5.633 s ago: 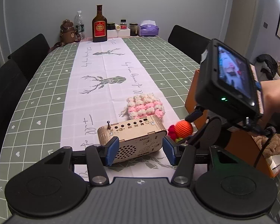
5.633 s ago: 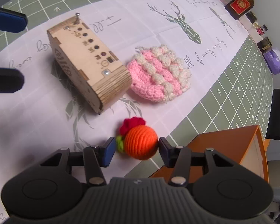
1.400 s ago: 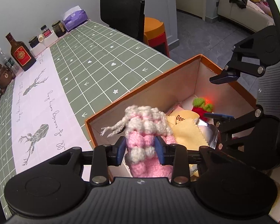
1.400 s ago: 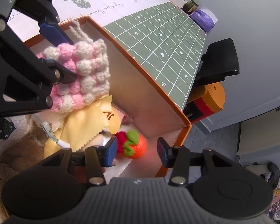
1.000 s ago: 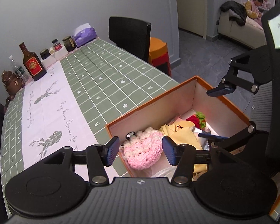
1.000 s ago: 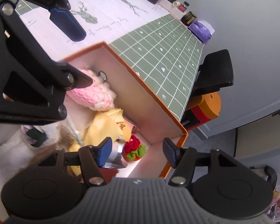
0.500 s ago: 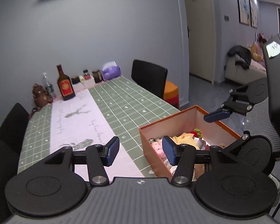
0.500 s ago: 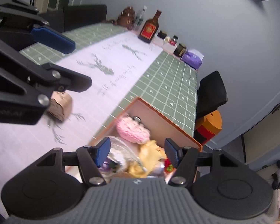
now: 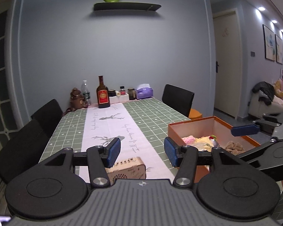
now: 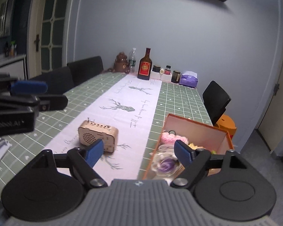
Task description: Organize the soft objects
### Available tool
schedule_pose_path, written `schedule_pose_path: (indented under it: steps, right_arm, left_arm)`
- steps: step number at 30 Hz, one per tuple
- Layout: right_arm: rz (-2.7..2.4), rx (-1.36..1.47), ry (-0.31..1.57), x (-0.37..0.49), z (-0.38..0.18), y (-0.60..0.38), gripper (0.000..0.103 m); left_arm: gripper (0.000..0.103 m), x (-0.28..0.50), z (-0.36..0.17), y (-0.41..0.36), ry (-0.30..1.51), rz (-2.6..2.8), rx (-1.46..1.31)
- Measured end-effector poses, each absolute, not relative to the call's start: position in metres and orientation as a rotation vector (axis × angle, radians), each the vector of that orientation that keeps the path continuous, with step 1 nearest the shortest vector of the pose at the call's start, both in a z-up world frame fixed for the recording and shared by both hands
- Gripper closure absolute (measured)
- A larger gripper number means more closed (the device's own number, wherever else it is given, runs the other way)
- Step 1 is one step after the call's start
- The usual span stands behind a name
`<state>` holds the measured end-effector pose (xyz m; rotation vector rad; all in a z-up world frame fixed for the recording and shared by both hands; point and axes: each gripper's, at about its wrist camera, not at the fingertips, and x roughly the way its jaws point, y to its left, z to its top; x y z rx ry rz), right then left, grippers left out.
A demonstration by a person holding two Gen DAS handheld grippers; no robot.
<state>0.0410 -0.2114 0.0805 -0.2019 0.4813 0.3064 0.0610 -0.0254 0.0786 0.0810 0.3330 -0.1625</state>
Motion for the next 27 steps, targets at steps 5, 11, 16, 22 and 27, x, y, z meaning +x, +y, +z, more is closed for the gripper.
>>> schedule_pose_path:
  steps: [5, 11, 16, 22, 27]
  right_arm:
    - [0.211, -0.105, 0.409, 0.007, 0.063, -0.209, 0.022]
    - [0.097, -0.081, 0.33, -0.014, 0.047, -0.21, 0.015]
    - [0.087, -0.032, 0.337, -0.019, 0.023, -0.208, 0.014]
    - [0.107, -0.052, 0.37, -0.007, 0.006, -0.201, 0.006]
    - [0.081, -0.056, 0.363, -0.006, -0.002, -0.202, 0.006]
  left_arm:
    - [0.028, 0.04, 0.048, -0.015, 0.323, -0.132, 0.041]
    - [0.011, 0.022, 0.032, 0.003, 0.277, -0.022, -0.028]
    - [0.006, 0.017, 0.025, 0.007, 0.236, 0.034, -0.059]
    - [0.0, 0.024, 0.013, 0.008, 0.298, 0.035, -0.055]
    - [0.0, 0.029, -0.002, 0.011, 0.384, 0.064, -0.076]
